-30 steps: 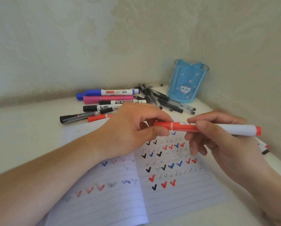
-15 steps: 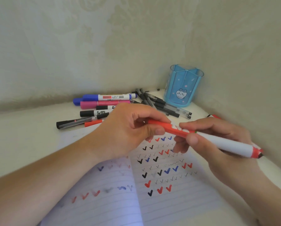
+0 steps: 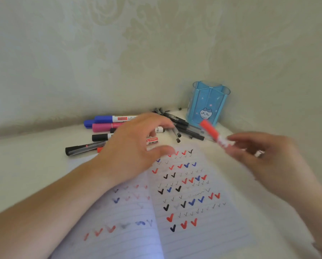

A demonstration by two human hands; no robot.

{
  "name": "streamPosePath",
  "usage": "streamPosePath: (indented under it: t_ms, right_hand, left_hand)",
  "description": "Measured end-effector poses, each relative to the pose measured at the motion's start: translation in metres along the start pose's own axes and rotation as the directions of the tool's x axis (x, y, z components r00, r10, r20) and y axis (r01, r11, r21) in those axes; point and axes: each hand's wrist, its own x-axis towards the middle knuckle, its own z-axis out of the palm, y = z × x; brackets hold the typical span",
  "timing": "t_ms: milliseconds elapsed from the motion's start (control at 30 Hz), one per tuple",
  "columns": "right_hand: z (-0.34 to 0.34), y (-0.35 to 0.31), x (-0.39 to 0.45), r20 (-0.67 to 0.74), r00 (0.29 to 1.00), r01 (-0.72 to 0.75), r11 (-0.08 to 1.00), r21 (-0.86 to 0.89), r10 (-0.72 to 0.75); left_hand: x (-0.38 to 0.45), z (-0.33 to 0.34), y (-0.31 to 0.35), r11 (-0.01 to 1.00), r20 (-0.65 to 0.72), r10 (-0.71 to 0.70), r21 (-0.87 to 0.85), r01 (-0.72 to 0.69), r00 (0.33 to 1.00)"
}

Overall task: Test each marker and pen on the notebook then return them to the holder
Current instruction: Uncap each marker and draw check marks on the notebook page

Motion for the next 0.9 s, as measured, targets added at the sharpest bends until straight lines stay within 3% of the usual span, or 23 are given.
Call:
streamPosePath:
  t_ms: [100,200,400,600,767,900]
  right_hand:
    - [-0.018,0.024,0.014,-0.055,0.982,-0.19,0.925,-0.329,0.182]
    - [-0.016,0.039,0.017,-0.011,0.942,-0.296,0.817,-0.495,0.334]
    - [-0.012,0.049,0.019,-0.063,0.935,-0.308,0.707,-0.637,0.35]
    - [-0.005,0.033,0.013,-0.085,0.97,-0.24,0.843,-0.481,0.228]
    - [0.01,0.019,0.001,-0.174,0.985,-0.054,0.959,-0.279,0.005]
    - [0.025,-0.008,-0.017,-0.022,0.98,0.2,0.979,0.034,-0.199]
  left_hand:
    - [0.005,-0.01,-0.02,0.944,-0.083,-0.143,0.288,0.161,0.986]
    - [0.005,-0.016,-0.026,0.831,-0.022,-0.258,0.504,0.233,0.966]
    - [0.006,-0.014,-0.03,0.812,0.02,-0.266,0.544,0.213,0.964]
    - [0.004,-0.009,-0.031,0.81,0.089,-0.192,0.577,0.107,0.977]
    - [0.006,-0.01,-0.018,0.853,-0.005,0.135,0.509,-0.114,0.991]
    - [0.005,-0.012,0.014,0.849,0.051,0.445,0.293,-0.439,0.894]
